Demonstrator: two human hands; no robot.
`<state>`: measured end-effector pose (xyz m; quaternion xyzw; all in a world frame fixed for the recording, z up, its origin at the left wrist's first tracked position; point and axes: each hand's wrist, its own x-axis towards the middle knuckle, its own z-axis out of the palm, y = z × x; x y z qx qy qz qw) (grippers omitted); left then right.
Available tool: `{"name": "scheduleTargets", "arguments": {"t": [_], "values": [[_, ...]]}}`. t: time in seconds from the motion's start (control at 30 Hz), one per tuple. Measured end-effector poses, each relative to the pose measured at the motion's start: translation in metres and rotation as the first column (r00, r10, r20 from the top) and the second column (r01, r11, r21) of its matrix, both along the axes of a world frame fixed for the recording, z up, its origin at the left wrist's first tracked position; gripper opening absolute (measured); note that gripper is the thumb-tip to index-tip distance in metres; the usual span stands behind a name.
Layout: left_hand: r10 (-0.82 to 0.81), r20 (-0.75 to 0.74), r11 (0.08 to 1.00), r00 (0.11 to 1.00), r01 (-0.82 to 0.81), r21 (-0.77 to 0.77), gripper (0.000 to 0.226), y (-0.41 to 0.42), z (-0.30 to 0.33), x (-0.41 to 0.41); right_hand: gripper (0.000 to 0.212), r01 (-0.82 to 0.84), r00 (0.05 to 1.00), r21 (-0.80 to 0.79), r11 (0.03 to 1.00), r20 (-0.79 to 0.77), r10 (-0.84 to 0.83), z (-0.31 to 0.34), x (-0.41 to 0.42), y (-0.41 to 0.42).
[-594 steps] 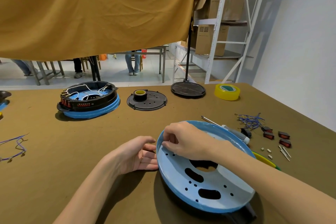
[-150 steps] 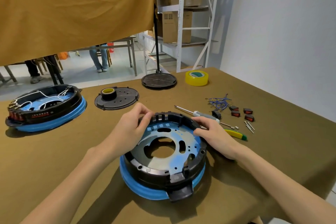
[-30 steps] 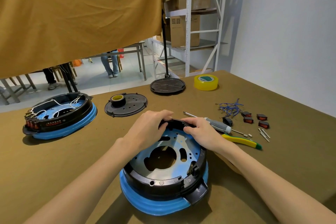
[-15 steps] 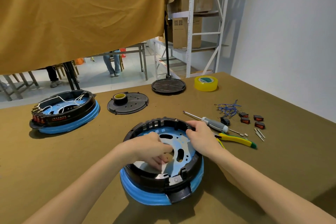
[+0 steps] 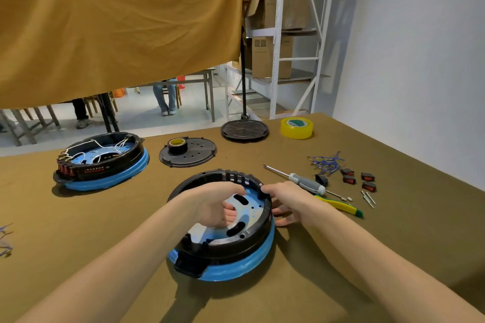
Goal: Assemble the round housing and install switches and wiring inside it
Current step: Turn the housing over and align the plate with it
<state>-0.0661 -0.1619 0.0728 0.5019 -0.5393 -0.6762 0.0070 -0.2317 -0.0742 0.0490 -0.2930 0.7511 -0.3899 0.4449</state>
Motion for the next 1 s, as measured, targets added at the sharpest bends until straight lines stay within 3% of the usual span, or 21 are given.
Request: {"name": "scheduleTargets", "arguments": {"t": [0.13, 0.33, 0.43, 0.6, 0.73, 0.9, 0.93, 1.0], "values": [[0.133, -0.001, 0.991, 0.991, -0.133, -0.022, 0.095, 0.003, -0.005, -0.021, 0.036, -0.003, 0.996, 0.028, 1.0, 0.088, 0.001, -0.002, -0.008, 0.0], [0.029, 0.013, 0.984, 0.999, -0.026, -0.174, 0.117, -0.005, -0.023, -0.032, 0.067, 0.03, 0.96, 0.019, 0.999, 0.279, -0.034, -0.006, -0.019, 0.005], [0.014, 0.037, 0.974, 0.999, -0.006, -0.225, 0.12, -0.007, -0.022, -0.035, 0.071, 0.031, 0.904, -0.018, 0.999, 0.427, -0.021, -0.004, -0.023, 0.006], [0.016, 0.094, 0.957, 0.995, 0.012, -0.289, 0.114, -0.006, -0.028, -0.04, 0.07, 0.088, 0.736, -0.084, 0.993, 0.677, -0.008, -0.015, -0.027, 0.008], [0.023, 0.087, 0.945, 0.996, 0.007, -0.328, 0.108, -0.003, -0.03, -0.039, 0.075, 0.103, 0.693, -0.111, 0.988, 0.72, 0.009, -0.019, -0.03, 0.01], [-0.034, 0.125, 0.926, 0.992, 0.079, -0.37, 0.069, -0.008, -0.027, -0.029, 0.092, 0.111, 0.678, -0.119, 0.987, 0.735, 0.013, -0.024, -0.029, 0.012], [-0.067, 0.167, 0.903, 0.984, 0.131, -0.41, 0.067, -0.009, -0.025, -0.025, 0.09, 0.121, 0.676, -0.114, 0.986, 0.737, 0.002, -0.024, -0.029, 0.012], [-0.12, 0.329, 0.754, 0.937, 0.302, -0.584, 0.066, -0.007, -0.022, -0.016, 0.083, 0.134, 0.681, -0.097, 0.986, 0.732, -0.021, -0.023, -0.026, 0.012]]}}
